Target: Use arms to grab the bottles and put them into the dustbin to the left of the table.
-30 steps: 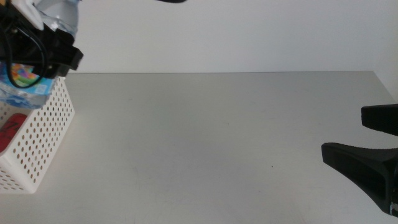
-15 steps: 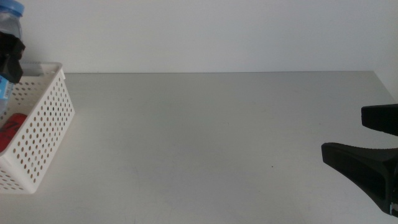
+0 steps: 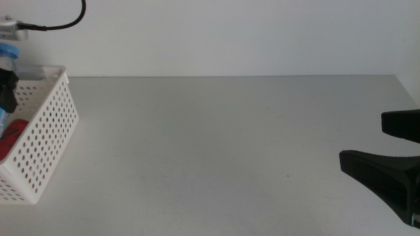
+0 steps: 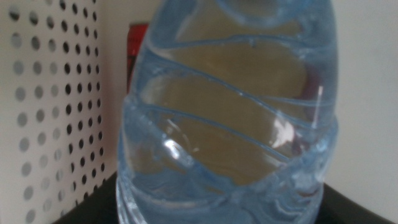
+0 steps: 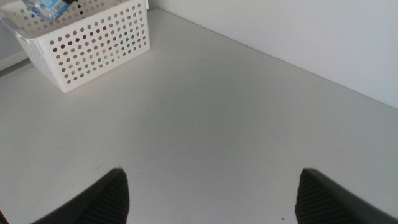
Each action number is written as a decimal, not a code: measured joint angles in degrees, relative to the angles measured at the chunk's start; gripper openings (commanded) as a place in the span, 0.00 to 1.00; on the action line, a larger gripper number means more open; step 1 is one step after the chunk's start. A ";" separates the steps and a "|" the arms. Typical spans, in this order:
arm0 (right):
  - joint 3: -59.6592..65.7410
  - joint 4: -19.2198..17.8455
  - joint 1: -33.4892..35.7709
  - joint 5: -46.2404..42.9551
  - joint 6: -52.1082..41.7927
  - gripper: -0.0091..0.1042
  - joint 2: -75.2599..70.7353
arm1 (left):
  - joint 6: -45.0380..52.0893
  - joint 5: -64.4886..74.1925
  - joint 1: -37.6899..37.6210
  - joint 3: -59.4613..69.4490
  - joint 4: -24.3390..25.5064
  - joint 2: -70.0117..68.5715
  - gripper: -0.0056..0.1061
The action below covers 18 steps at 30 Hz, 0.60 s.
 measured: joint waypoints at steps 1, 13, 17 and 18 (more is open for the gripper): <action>0.00 0.00 0.00 0.00 0.00 0.72 0.00 | 0.07 -1.10 0.00 0.00 -0.28 0.65 0.04; 0.00 0.00 0.00 0.00 0.00 0.72 0.00 | 1.80 -3.96 0.00 -0.04 1.94 8.93 0.04; 0.00 0.00 0.00 0.00 0.00 0.72 0.00 | 2.33 -3.96 0.00 -0.04 1.89 11.37 0.15; 0.00 0.00 0.00 0.00 0.00 0.72 0.00 | 2.46 -4.12 0.00 -0.12 2.07 11.81 0.20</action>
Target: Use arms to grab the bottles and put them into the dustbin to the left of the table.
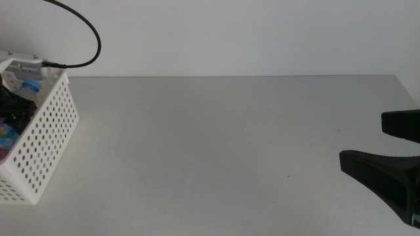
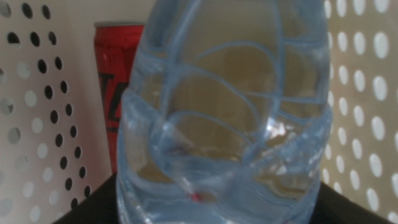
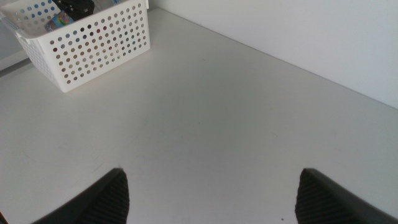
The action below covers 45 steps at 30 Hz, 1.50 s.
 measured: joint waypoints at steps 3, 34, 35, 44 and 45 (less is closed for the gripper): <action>0.00 0.00 0.00 0.00 0.00 0.72 0.00 | 0.05 -0.24 0.00 -0.32 0.53 0.66 0.40; 0.00 0.00 0.00 0.00 0.00 0.72 0.00 | -1.71 0.29 0.00 12.33 -12.69 -40.42 0.89; 0.00 0.00 0.00 0.00 0.00 0.72 0.00 | -0.93 -0.82 0.00 13.70 -13.75 -42.59 0.89; 0.00 0.00 0.00 0.00 0.00 0.72 0.00 | 4.98 -14.26 -5.38 21.73 -20.51 -57.19 0.89; 0.00 0.00 0.00 0.00 0.00 0.72 0.00 | 4.98 -14.82 -6.84 21.87 -20.29 -57.26 0.89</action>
